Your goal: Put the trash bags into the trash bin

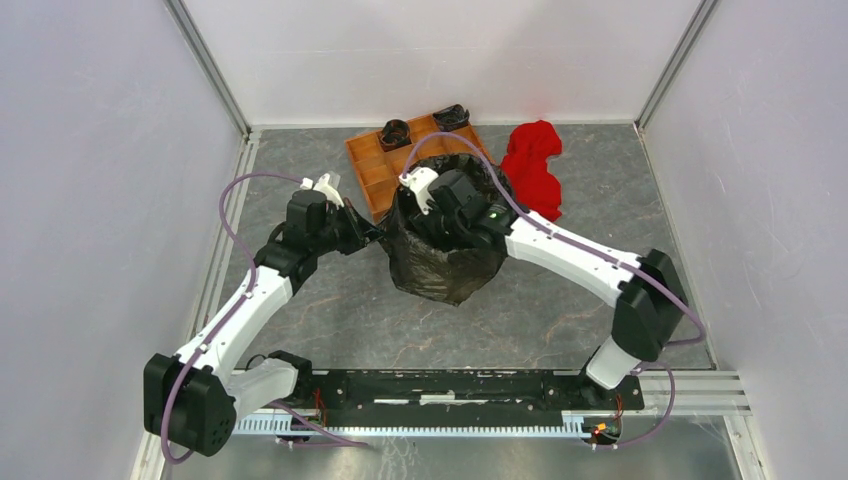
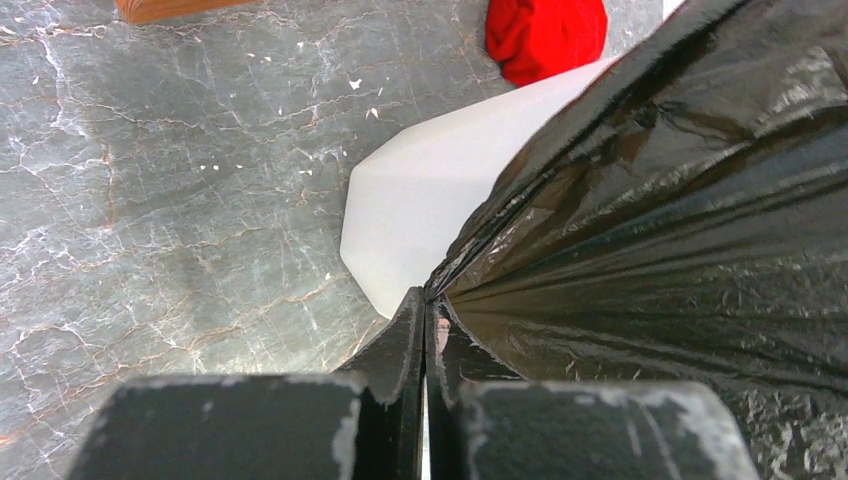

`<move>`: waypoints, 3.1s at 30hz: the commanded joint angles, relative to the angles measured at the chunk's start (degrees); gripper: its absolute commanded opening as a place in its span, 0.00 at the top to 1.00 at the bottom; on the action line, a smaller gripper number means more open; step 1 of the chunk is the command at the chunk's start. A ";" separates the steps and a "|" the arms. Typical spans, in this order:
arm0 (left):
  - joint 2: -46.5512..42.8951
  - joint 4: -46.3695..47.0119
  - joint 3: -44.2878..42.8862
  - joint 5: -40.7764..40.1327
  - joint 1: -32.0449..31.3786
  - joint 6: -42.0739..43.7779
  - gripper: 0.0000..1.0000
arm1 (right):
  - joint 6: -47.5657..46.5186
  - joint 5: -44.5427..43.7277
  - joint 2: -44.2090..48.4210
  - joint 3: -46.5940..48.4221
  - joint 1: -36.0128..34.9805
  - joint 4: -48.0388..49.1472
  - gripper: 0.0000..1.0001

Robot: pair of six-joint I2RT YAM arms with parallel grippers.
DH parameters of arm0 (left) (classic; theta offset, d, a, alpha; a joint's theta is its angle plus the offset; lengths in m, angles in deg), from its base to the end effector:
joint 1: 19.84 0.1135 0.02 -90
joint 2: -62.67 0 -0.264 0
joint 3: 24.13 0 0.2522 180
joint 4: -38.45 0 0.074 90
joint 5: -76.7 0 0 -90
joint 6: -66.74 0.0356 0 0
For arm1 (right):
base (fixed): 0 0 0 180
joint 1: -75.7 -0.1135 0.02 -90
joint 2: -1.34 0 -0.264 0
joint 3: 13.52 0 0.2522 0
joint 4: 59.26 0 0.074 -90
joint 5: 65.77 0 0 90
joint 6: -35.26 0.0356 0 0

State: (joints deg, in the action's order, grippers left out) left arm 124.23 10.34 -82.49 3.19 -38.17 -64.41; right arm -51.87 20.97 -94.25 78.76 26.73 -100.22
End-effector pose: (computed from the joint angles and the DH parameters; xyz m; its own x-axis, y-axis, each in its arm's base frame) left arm 0.2232 -0.0846 0.2754 -0.7214 -0.4257 -0.5463 0.0758 0.7355 -0.6733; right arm 0.2483 0.2823 0.2852 -0.4940 -0.4916 -0.7171 -0.7026 0.7116 -0.0038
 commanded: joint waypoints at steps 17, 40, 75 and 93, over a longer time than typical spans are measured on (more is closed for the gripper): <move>-0.22 1.62 1.70 -1.38 0.27 1.03 0.98 | -5.80 -12.92 4.99 15.59 1.40 -8.72 0.18; 1.21 4.89 3.17 0.05 0.35 -0.66 0.98 | -1.77 -1.41 -4.14 -3.50 1.89 8.23 0.51; -11.70 -7.78 2.14 -7.92 0.31 3.53 0.53 | 1.36 1.21 -2.21 14.19 3.97 -10.49 0.28; -7.98 -8.67 -8.74 -8.92 0.31 5.58 0.33 | -0.59 2.45 2.64 9.65 3.95 -9.84 0.26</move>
State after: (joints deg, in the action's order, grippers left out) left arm 112.97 -1.22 -89.39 -3.21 -38.17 -61.11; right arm -51.82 22.87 -94.99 90.02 30.81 -111.52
